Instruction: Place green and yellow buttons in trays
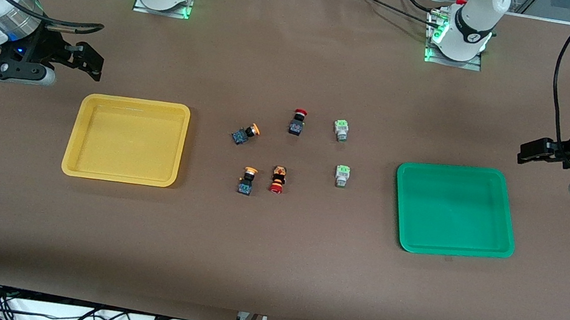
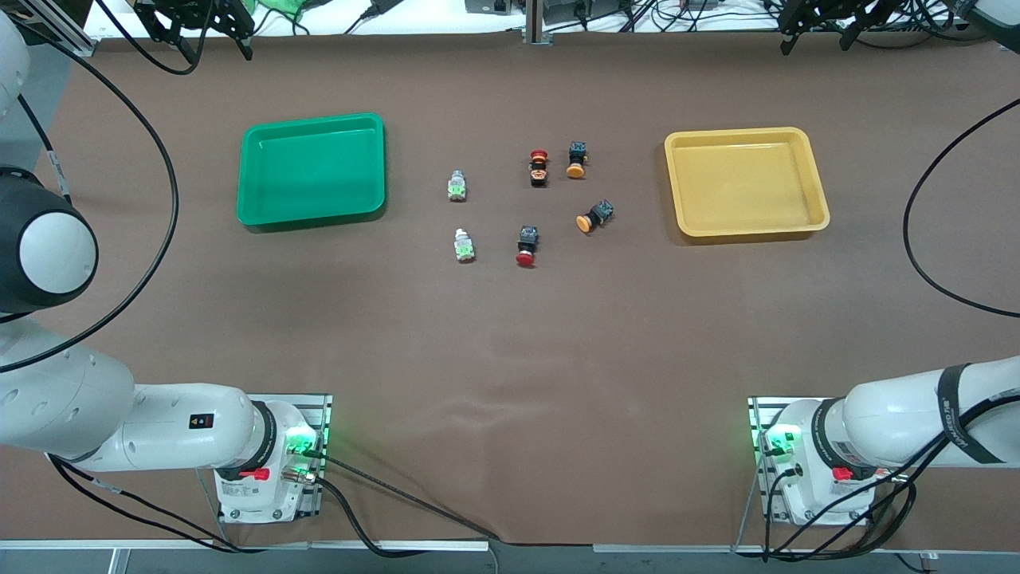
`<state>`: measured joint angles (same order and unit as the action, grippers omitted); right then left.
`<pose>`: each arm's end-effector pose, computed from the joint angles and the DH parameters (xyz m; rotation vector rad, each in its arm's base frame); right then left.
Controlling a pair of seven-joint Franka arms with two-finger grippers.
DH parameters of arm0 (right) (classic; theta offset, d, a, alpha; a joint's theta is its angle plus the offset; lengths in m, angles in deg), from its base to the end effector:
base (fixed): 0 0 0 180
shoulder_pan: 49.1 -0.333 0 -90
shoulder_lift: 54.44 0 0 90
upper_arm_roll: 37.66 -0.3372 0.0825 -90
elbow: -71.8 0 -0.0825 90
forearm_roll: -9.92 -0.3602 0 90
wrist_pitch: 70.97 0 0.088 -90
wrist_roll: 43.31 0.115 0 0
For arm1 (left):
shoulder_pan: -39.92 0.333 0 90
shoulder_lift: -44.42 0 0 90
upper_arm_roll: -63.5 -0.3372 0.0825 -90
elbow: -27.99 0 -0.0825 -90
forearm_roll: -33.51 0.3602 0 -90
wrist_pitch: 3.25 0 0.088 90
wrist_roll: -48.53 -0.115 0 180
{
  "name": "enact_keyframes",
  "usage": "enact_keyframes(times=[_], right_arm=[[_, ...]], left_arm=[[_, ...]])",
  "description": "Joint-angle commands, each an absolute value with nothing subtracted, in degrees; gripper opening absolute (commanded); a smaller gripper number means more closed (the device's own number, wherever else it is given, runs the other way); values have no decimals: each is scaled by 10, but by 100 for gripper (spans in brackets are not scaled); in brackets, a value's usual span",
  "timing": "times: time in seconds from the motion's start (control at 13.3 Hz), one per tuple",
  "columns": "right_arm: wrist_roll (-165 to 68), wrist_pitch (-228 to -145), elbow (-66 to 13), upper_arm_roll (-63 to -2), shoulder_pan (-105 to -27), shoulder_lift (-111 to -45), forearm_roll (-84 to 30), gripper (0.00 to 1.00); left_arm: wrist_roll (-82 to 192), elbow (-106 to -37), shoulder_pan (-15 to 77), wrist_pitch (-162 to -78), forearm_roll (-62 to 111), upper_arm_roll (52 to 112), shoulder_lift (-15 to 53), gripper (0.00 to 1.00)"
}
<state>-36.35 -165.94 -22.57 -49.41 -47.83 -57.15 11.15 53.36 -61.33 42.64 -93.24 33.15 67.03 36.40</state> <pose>0.5411 0.0952 0.5858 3.1226 0.0994 -0.0525 0.5690 -0.0064 0.5660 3.1246 0.1104 -0.2013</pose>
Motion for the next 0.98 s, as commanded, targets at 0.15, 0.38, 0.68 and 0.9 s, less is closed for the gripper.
enact_keyframes(times=[0.15, 0.38, 0.68, 0.9], right_arm=[[-355, -1649, -214, -496, -477, -575, 111, 100], [-359, -1675, -214, -497, -477, -587, 103, 100], [-368, -1704, -214, -497, -478, -598, 50, 100], [-358, -1705, -214, -498, -480, -598, 49, 100]], left_arm=[[521, -592, 429, -918, 325, 670, 355, 100], [521, -592, 429, -918, 325, 670, 355, 100], [521, -592, 428, -918, 325, 670, 355, 100], [521, -592, 428, -918, 325, 670, 355, 100]])
